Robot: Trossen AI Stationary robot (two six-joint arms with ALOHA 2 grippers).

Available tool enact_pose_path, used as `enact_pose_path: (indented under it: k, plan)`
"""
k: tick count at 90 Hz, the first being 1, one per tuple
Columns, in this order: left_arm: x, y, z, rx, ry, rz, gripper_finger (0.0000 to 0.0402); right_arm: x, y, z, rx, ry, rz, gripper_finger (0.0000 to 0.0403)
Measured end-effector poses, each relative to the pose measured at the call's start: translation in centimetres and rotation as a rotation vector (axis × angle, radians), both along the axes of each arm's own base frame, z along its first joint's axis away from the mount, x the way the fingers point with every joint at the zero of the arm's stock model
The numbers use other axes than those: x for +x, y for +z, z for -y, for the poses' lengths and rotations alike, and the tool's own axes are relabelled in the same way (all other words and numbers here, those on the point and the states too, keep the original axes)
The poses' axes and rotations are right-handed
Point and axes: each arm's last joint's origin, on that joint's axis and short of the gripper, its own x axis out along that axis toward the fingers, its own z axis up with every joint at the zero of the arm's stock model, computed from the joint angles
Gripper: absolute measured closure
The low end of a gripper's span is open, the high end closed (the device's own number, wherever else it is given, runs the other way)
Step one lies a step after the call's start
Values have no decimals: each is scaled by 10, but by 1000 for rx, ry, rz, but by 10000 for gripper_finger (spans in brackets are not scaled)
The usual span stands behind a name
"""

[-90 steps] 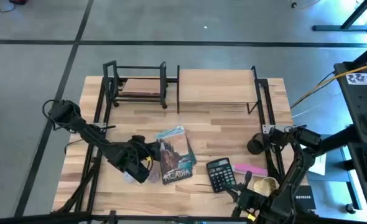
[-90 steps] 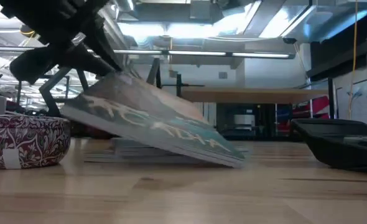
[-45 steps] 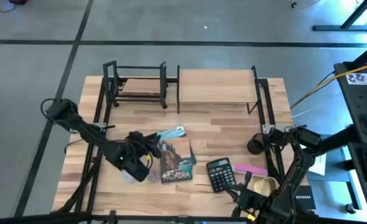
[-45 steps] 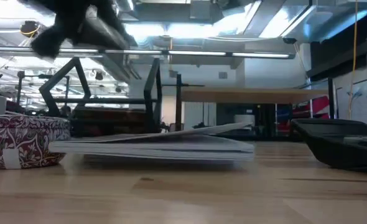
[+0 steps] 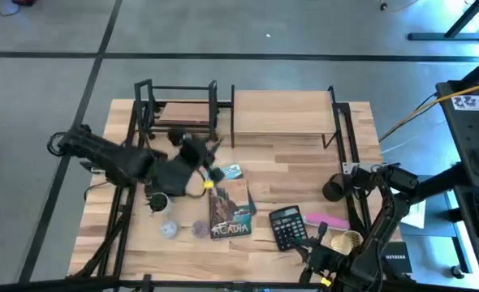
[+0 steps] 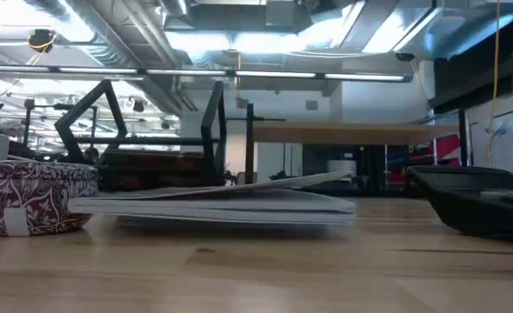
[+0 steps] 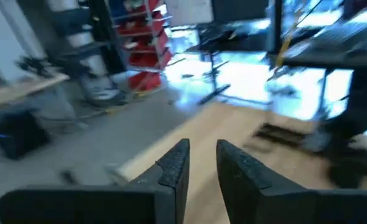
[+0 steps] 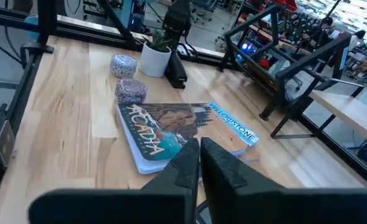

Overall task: Stock shelves
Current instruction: Remove the top red book from the bookshelf

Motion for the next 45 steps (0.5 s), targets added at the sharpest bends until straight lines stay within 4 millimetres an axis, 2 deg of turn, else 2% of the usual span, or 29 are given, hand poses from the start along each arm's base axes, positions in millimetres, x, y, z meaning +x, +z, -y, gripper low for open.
enact_pose_path:
  k: [7,22,34,45]
  plan:
    - [-2,-8,-28,-70,29,-100,341,0,0,0,4,0,-2,402]
    - [-15,-40,-88,-337,161,-378,337,2,0,1,-5,-7,5,402]
    - [-21,-60,-118,-353,246,-663,321,10,0,7,-18,-34,-1,402]
    - [-15,-70,-138,-345,185,-834,294,21,0,18,-41,-79,-17,402]
